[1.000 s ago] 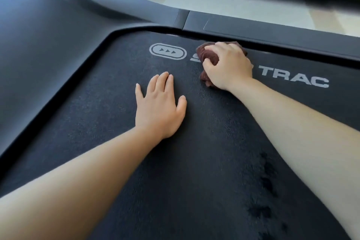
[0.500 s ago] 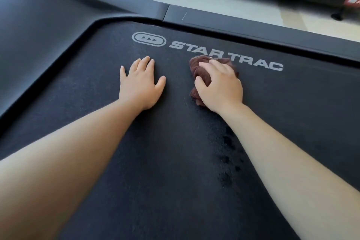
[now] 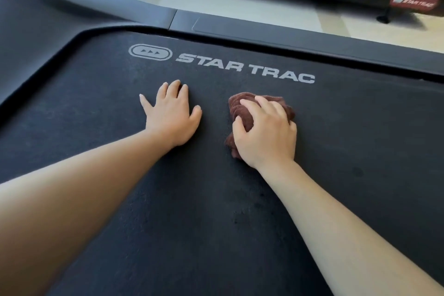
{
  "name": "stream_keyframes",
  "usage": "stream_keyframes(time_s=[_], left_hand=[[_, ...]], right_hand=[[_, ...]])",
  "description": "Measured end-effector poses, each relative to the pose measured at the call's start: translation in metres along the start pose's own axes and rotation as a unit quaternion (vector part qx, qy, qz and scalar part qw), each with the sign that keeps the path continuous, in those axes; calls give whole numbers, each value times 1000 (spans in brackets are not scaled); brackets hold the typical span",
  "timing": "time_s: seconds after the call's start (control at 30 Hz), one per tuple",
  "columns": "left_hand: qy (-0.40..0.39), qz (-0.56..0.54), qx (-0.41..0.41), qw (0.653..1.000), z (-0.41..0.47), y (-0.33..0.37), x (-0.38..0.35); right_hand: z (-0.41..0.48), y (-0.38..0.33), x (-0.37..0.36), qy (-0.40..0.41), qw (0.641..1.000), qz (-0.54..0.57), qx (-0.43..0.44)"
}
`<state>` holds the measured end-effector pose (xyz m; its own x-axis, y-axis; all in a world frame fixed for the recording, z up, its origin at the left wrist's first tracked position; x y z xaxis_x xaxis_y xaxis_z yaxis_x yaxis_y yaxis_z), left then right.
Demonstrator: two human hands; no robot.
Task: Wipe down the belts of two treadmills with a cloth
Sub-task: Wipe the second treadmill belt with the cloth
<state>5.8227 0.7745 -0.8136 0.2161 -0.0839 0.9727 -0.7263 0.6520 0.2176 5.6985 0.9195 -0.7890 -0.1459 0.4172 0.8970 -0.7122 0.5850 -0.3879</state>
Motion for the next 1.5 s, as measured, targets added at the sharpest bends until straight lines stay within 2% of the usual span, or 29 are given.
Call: stream_keyframes(time_s=[0.17, 0.37, 0.5, 0.67, 0.83, 1.0, 1.13, 1.27, 1.43, 1.5], left_hand=[[2, 6, -52, 999, 39, 10, -4], [38, 15, -52, 998, 46, 7, -11], [29, 9, -54, 998, 49, 7, -10], [7, 6, -42, 999, 49, 5, -6], [4, -27, -58, 998, 35, 11, 3], [-7, -49, -128, 991, -31, -2, 15], [3, -56, -138, 989, -84, -13, 24], [-14, -46, -144, 988, -116, -22, 28], [-30, -42, -155, 987, -145, -33, 33], [-32, -34, -163, 986, -155, -41, 39]], right_hand=[[74, -1, -17, 22, 1000, 5, -9], [171, -14, -41, 7, 1000, 10, -21], [189, -19, -47, -12, 1000, 13, -17], [138, -6, -28, -43, 999, 0, 16], [22, 20, 7, -24, 999, 21, 35], [-90, 12, 31, -33, 998, 27, 51], [-163, -2, 41, -27, 995, 21, 96], [-148, -12, 35, -44, 991, 27, 125], [-65, -28, 12, -59, 998, -15, 4], [-75, -40, 9, -67, 997, -21, 8]])
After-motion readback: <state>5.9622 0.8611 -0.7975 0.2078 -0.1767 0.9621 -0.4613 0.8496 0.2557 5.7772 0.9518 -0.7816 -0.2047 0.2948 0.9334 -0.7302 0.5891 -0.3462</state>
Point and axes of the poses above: each hand's wrist, its own z-axis towards the middle knuckle, its own x-axis out of the back of the hand, y = z × x, the point moved 4 cm from there along z, towards the middle knuckle, and after that the axes turned 7 degrees about -x, right-handed, at the moved point
